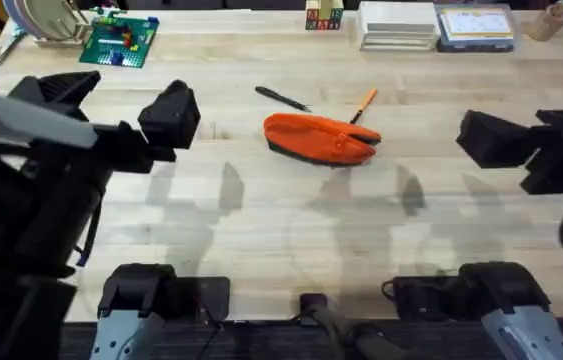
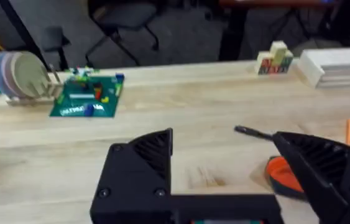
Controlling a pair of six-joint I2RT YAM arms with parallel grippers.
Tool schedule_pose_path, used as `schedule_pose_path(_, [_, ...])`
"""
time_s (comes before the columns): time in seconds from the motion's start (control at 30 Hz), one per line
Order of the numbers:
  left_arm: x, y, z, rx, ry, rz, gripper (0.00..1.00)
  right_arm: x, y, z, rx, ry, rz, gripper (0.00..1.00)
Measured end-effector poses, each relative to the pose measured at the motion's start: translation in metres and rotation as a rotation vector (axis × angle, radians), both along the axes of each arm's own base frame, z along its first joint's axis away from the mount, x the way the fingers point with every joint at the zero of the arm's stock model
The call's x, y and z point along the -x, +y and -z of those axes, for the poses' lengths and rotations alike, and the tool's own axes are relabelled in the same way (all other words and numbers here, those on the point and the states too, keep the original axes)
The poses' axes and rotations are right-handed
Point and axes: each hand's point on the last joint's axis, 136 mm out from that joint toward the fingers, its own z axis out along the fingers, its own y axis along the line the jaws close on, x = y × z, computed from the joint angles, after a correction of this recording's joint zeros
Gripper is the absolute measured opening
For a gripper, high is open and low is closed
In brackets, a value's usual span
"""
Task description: Unzip the bag, pick up the pens from the table one at a time and place them inside, then zip the bag closed.
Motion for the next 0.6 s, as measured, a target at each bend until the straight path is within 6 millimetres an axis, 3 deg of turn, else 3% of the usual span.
schedule_pose_path(0.43, [-0.018,-0.003,0.003,0.004,0.195,0.017,0.993,0.007,0.0,-0.026,0.0,0.111,0.0,0.997])
schedule_pose_path(0.6, [-0.026,-0.008,0.015,0.003,0.248,0.045,0.993,0.007,0.003,-0.027,-0.01,0.113,-0.017,0.997])
